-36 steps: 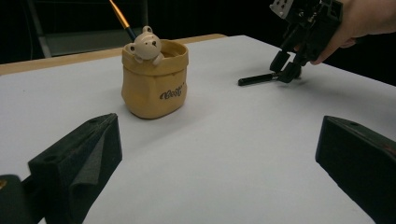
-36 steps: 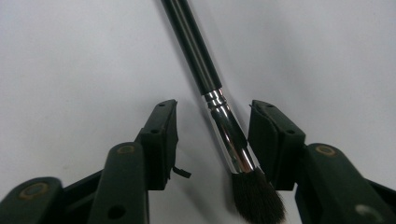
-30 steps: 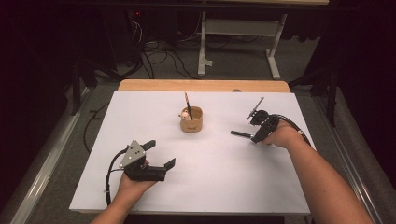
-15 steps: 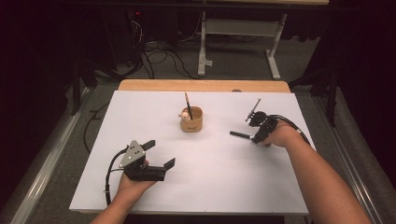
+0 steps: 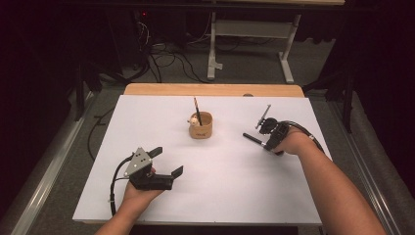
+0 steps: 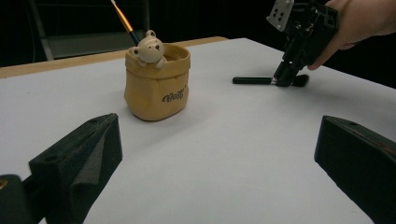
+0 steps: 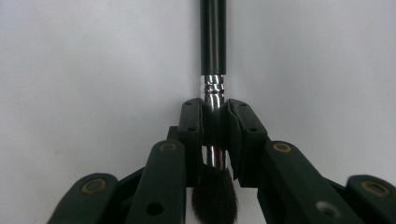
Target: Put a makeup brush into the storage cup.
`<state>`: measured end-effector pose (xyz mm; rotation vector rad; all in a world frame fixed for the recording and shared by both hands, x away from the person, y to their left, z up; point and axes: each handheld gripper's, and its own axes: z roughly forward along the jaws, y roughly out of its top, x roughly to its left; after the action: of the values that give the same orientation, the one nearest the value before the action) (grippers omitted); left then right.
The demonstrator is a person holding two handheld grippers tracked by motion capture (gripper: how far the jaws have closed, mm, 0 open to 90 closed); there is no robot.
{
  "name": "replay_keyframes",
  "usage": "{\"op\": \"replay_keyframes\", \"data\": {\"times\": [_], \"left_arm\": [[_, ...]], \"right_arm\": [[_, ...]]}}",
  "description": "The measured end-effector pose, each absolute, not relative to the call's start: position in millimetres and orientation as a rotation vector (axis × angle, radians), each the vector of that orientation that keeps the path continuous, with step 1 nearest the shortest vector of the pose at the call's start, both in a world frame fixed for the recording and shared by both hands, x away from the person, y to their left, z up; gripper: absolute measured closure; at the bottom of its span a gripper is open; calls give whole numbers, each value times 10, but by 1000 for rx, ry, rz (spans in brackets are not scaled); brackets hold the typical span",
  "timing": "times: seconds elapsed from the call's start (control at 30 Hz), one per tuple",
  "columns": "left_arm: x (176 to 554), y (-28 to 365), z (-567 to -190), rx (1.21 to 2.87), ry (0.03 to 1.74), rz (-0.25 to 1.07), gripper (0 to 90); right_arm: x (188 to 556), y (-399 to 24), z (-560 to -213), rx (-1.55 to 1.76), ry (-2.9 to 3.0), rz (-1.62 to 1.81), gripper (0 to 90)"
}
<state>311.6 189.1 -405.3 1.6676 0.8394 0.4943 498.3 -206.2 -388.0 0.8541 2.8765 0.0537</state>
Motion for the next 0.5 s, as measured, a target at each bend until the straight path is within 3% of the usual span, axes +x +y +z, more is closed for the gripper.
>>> {"op": "replay_keyframes", "data": {"times": [0.5], "left_arm": [[3116, 1895, -4046, 1667, 838, 494, 17]], "right_arm": [[4866, -2023, -3755, 895, 2851, 67, 799]]}}
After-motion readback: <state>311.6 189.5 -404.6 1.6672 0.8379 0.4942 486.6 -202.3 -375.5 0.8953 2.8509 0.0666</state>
